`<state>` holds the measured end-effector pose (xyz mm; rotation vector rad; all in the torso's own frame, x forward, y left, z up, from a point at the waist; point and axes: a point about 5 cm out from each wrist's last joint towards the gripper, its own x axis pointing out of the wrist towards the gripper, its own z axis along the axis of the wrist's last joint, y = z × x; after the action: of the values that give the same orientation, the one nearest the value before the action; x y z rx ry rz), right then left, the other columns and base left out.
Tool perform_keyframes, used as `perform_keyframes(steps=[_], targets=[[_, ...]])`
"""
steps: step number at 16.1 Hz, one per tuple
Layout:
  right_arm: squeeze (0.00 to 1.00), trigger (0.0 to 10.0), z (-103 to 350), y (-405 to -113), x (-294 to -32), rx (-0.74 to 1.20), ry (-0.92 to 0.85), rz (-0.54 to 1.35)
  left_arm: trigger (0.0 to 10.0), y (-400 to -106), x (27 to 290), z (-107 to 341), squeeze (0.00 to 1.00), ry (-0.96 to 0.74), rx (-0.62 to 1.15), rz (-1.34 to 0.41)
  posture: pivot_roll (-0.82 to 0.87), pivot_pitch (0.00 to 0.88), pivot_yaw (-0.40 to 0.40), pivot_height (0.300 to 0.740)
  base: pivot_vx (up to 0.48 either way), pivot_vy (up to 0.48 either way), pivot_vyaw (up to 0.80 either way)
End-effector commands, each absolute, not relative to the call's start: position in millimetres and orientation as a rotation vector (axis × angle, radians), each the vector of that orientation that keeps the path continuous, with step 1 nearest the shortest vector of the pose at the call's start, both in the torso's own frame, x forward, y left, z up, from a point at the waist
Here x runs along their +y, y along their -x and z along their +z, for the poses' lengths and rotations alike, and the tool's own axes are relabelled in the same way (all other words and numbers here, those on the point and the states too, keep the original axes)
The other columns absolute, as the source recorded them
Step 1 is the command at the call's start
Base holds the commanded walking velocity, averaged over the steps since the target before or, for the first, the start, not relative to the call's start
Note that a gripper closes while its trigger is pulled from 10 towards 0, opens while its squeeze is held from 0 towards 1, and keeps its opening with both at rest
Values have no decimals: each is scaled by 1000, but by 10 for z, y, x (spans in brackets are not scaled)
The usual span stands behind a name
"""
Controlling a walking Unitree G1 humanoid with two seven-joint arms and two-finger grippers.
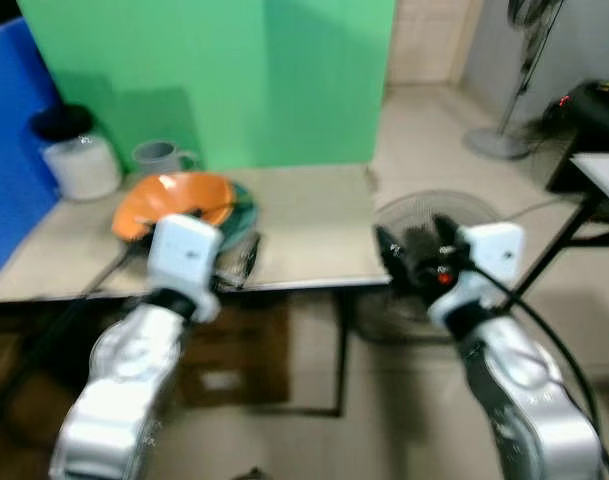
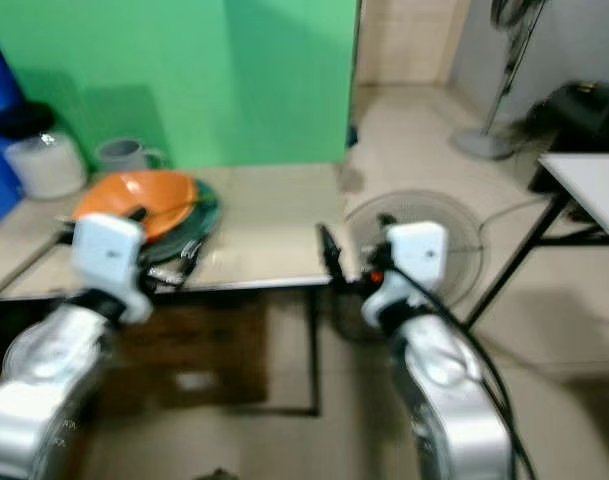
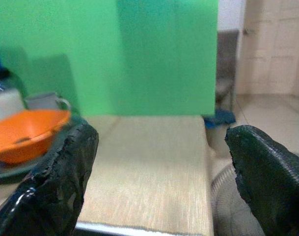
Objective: Setting the table
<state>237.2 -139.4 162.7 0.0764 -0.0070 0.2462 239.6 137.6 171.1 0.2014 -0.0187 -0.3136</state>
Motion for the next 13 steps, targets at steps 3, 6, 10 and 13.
perform_keyframes(steps=[3,6,10,13], targets=[[965,10000,1669,-2419,-1297,2,-112,297,10000,-2433,1478,1755,0,-222,-37,-252,116,0,46,740,0,84,0],[0,10000,1674,-2434,-1262,12,-122,314,10000,-2470,1518,1769,0,-215,-37,-235,119,0,51,740,0,0,0],[0,10000,1689,-2445,-1232,6,-94,328,10000,-2489,1536,1804,0,-205,-47,-241,128,0,54,740,67,0,0],[0,10000,1678,-2454,-1240,15,-89,328,10000,-2472,1526,1794,0,-198,-43,-244,130,0,47,740,313,0,533]])
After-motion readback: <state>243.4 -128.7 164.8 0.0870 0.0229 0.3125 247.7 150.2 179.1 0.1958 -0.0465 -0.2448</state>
